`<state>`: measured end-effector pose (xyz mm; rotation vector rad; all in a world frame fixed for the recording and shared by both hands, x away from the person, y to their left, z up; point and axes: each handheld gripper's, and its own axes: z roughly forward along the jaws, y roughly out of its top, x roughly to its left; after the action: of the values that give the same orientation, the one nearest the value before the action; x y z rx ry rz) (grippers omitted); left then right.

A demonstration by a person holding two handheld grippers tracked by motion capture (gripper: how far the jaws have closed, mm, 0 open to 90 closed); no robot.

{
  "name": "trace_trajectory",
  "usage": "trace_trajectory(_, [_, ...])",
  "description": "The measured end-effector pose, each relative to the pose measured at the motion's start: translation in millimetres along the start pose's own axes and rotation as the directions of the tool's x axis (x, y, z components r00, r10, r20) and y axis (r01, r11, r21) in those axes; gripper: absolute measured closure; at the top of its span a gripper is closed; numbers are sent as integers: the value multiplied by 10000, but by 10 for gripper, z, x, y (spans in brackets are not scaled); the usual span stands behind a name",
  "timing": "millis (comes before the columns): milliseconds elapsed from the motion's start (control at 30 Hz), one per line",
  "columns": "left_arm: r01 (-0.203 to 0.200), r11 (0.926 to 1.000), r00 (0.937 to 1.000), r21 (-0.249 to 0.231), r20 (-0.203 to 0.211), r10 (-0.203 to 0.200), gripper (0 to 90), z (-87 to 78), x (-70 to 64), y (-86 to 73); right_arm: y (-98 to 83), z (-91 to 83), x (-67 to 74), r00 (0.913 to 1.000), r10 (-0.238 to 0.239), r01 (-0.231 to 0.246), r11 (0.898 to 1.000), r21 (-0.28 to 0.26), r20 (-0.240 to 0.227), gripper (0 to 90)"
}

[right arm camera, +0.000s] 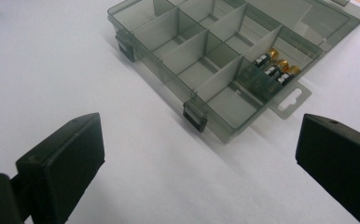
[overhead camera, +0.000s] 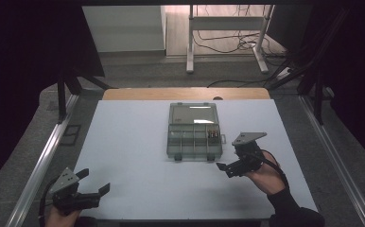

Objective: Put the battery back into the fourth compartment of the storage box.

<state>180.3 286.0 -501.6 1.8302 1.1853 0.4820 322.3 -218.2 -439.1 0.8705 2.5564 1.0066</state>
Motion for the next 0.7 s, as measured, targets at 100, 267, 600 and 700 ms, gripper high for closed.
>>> trace_trajectory(100, [-17, 10000, 10000, 8, -6, 17, 24, 1, -2, 1, -52, -24, 2, 10000, 62, -62, 10000, -11, 47, 12])
trace_trajectory(267, [-32, 10000, 10000, 11, -8, 32, 22, 0, -3, 1, -137, -38, 4, 9997, 152, -152, 9999, -10, 211, 4])
trace_trajectory(600, [-56, 10000, 10000, 32, -38, 56, 22, 1, -6, 3, -278, -70, 35, 9987, 258, -250, 9995, -177, 445, 0])
trace_trajectory(700, [-32, 10000, 10000, 28, -51, 32, 21, 1, -5, 3, -304, -87, 45, 9988, 273, -263, 9994, -241, 395, 0])
